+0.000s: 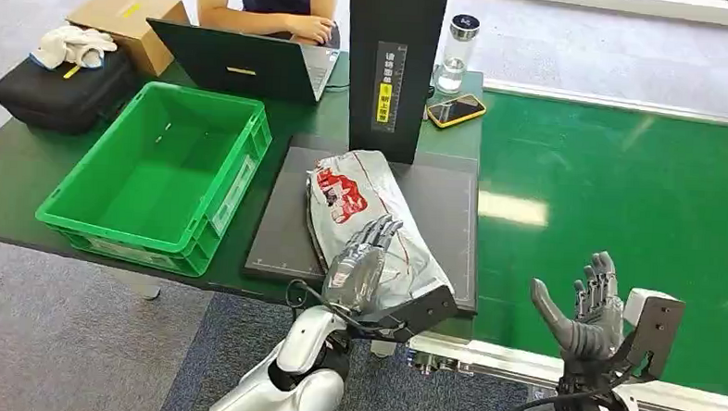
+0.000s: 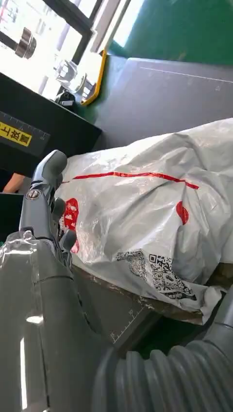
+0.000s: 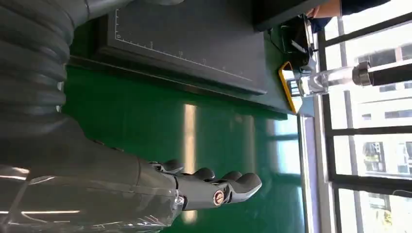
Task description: Moved the parcel from conveyor to table for the left to box.
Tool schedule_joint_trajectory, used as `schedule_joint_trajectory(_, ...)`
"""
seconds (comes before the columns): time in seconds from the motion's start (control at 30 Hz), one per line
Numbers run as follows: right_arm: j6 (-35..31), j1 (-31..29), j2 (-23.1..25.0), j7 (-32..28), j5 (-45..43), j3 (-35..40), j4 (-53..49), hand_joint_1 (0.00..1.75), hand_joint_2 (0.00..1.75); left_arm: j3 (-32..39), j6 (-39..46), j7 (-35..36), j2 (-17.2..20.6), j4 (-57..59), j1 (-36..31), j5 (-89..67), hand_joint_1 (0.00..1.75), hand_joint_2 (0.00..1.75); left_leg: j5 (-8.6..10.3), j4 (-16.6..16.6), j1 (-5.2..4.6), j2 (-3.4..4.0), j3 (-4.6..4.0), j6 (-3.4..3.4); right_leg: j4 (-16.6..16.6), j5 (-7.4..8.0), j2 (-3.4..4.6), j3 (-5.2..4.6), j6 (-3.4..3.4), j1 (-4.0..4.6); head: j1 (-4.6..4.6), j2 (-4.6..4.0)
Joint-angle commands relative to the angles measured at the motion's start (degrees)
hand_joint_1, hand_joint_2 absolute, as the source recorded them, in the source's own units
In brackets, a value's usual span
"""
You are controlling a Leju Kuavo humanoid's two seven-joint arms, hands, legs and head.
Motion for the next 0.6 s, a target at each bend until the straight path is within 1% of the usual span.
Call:
schedule_joint_trajectory(0.03,-0.5,-1.5,-1.5,-0.1,-0.5,1.4,3.4,0.00,1.75,-2.6,0.4,0.5,-0.5,6.0,-1.1,0.2,0.00,1.75,0.00,-0.1,-0.01,0.12,0.20,-0.02,-0.1,0.03,0.13,0.16,-0.07,0.00,0.00,0.00)
schedule_joint_trajectory(0.27,-0.6,-2.1,-2.4,-0.1,-0.7,2.1,4.7,0.00,1.75,-2.3,3.4,1.5,-0.4,13.0,-0.3,-0.8,0.00,1.75,-0.01,-0.2,0.00,0.16,0.23,-0.02,-0.1,0.04,0.17,0.18,-0.07,0.01,0.00,0.00)
schedule_joint_trajectory(0.3,-0.6,-2.1,-2.4,-0.1,-0.7,2.1,4.7,0.00,1.75,-2.3,3.4,1.5,-0.4,13.0,-0.3,-0.8,0.00,1.75,0.00,-0.2,-0.01,0.20,0.32,-0.03,-0.2,0.06,0.21,0.25,-0.09,0.00,0.00,0.00)
schedule_joint_trajectory(0.47,-0.6,-2.1,-2.4,-0.1,-0.7,2.1,4.7,0.00,1.75,-2.3,3.4,1.5,-0.4,13.0,-0.3,-0.8,0.00,1.75,-0.03,-0.1,0.01,0.10,0.13,-0.02,-0.1,0.01,0.11,0.11,-0.05,0.02,0.00,0.00)
schedule_joint_trajectory(0.5,-0.6,-2.1,-2.4,-0.1,-0.7,2.1,4.7,0.00,1.75,-2.3,3.4,1.5,-0.4,13.0,-0.3,-0.8,0.00,1.75,-0.03,-0.1,0.00,0.15,0.24,-0.02,-0.1,0.02,0.17,0.19,-0.07,0.01,0.00,-0.02)
schedule_joint_trajectory(0.6,-0.6,-1.7,-2.4,-0.1,-0.8,2.0,4.5,0.00,1.75,-2.2,3.1,1.6,-1.1,13.9,-0.5,-0.7,0.00,1.75,-0.02,-0.1,0.00,0.08,0.14,-0.01,-0.1,0.00,0.09,0.12,-0.05,0.01,0.00,0.00)
